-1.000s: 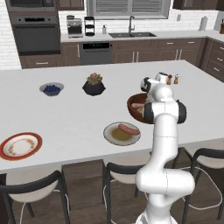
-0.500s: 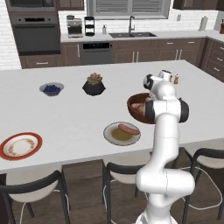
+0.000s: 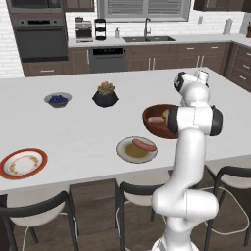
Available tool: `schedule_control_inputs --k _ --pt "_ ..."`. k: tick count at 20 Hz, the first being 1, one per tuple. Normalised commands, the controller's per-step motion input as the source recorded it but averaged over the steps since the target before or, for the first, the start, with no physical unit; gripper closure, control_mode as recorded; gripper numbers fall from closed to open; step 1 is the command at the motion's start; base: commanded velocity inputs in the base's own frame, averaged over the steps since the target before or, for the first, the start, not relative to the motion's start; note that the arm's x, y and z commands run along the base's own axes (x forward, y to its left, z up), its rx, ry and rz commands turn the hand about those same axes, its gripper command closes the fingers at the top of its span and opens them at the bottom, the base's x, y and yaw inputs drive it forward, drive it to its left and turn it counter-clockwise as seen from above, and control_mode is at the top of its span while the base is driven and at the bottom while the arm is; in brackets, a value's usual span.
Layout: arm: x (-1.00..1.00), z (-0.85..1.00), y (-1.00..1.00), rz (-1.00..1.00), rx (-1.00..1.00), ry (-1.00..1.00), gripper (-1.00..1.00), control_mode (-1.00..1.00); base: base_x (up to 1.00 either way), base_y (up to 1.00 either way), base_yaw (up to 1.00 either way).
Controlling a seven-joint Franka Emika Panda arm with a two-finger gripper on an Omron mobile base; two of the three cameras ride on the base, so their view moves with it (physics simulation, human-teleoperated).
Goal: Place one bun and one sausage from the bowl on each plate.
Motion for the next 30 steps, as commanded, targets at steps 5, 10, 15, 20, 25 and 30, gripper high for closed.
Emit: schedule_control_inputs --k 5,10,15,20,25,30 --pt "-1.00 0.30 0.56 -0.26 0.00 0.00 1.00 -1.00 0.00 0.00 0.00" --pt "-0.81 0.59 0.90 -0.25 0.00 -0.01 1.00 -1.00 0.00 0.00 0.00" --pt "-0.69 0.40 0.99 -0.22 0.00 0.00 1.00 -1.00 0.00 0.00 0.00" --pt "-0.47 0.13 0.94 -0.14 -0.01 0.01 1.00 -1.00 0.00 0.00 0.00" --pt "-0.03 0.01 0.63 -0.07 -0.02 0.03 1.00 -1.00 0.00 0.00 0.00" --pt "0.18 -0.08 0.09 0.00 0.00 0.07 1.00 -1.00 0.00 0.00 0.00"
